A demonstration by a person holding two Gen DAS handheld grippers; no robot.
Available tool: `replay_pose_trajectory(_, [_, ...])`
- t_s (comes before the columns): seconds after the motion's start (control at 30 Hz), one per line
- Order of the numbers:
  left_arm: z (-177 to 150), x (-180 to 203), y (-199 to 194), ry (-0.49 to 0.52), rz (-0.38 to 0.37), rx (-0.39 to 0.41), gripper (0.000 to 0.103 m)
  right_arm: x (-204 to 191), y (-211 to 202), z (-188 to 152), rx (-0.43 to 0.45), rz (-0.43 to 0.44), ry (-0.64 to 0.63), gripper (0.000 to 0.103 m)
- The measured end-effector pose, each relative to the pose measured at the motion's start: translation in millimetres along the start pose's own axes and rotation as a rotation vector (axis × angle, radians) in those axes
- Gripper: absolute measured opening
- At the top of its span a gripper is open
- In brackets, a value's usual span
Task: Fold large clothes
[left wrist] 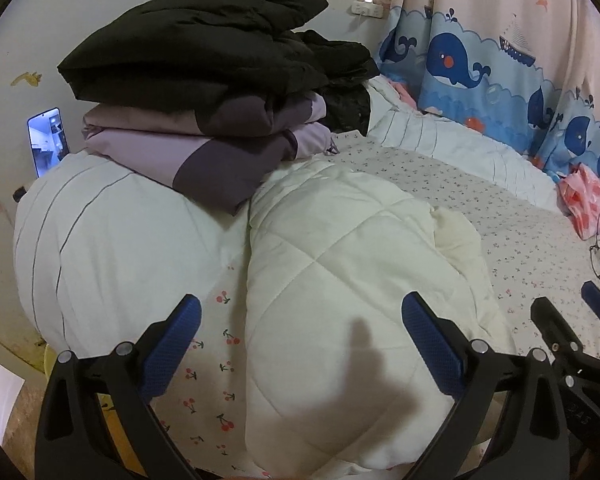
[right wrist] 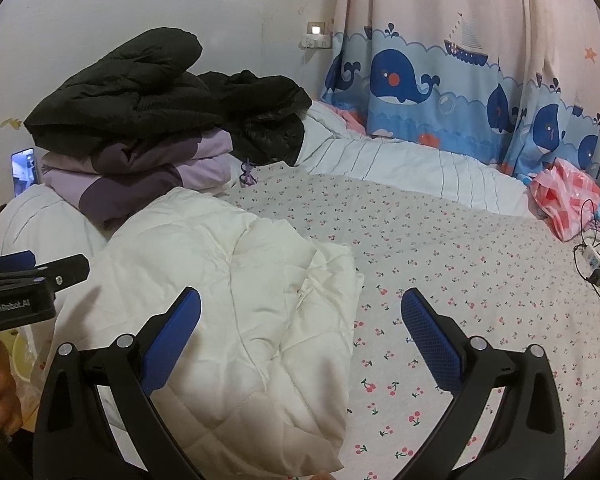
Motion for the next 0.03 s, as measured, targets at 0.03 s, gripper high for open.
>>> replay_pose_trajectory(0.03, [-0.2, 0.9, 0.0, 0.008, 0.005, 0.002, 0.096, 0.6, -0.7, -0.1, 0.001, 0.0, 0.0, 0.097])
Point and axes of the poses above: each gripper's, at about its wrist camera, not at the fingertips, and y roughly the way its jaws point, x to its right, z to its top, the point moved 10 cm from there along y, roughly the way its jaws point, and after that the axes turned 7 degrees about -y, right-handed, at the moved point
